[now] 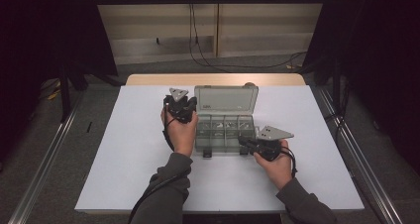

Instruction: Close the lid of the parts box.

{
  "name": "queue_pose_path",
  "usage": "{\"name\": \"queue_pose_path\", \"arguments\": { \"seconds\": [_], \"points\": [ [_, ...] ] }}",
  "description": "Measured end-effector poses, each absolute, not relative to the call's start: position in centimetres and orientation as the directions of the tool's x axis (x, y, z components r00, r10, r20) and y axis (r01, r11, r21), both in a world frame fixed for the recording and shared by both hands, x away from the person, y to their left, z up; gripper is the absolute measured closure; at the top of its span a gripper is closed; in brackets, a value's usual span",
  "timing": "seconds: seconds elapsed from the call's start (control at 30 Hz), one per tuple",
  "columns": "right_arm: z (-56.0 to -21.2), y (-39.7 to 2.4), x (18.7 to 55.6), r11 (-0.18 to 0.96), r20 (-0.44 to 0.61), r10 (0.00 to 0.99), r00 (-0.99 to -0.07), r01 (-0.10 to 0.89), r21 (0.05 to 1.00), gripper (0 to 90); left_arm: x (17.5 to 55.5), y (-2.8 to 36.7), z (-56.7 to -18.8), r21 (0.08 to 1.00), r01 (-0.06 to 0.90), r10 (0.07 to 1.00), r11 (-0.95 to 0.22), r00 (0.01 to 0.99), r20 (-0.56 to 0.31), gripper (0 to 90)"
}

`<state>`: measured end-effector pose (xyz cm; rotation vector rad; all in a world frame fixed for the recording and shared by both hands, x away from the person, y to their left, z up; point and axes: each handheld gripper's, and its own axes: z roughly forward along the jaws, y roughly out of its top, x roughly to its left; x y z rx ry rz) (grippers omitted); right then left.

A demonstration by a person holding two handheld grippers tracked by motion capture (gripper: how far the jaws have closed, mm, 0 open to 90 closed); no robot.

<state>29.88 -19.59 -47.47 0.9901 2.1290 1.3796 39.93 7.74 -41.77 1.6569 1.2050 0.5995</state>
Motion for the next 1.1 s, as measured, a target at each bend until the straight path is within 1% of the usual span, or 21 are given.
{"name": "queue_pose_path", "arguments": {
  "seconds": [0.3,0.47,0.77,0.93,1.1],
  "points": [
    [-46.5,-20.0,30.4,0.254,0.035,0.752,-0.659,0.338,0.906,90.0,39.3,8.0,-41.8,0.899,0.437,0.903,-0.041,0.401,-0.154,90.0],
    [-45.8,-20.8,30.8,0.241,0.042,0.766,-0.642,0.346,0.907,90.0,38.9,8.0,-42.0,0.901,0.434,0.9,-0.024,0.401,-0.169,90.0],
    [-44.0,-22.1,32.0,0.213,0.051,0.793,-0.607,0.354,0.911,90.0,38.4,8.2,-42.1,0.902,0.431,0.899,-0.028,0.406,-0.166,90.0],
    [-42.9,-22.9,32.8,0.214,0.038,0.806,-0.59,0.35,0.912,90.0,38.2,8.4,-42.2,0.902,0.432,0.894,-0.03,0.416,-0.169,90.0],
    [-42.4,-23.6,33.3,0.201,0.045,0.82,-0.57,0.362,0.91,90.0,37.9,8.4,-42.3,0.902,0.43,0.891,-0.025,0.419,-0.174,90.0]
  ]
}}
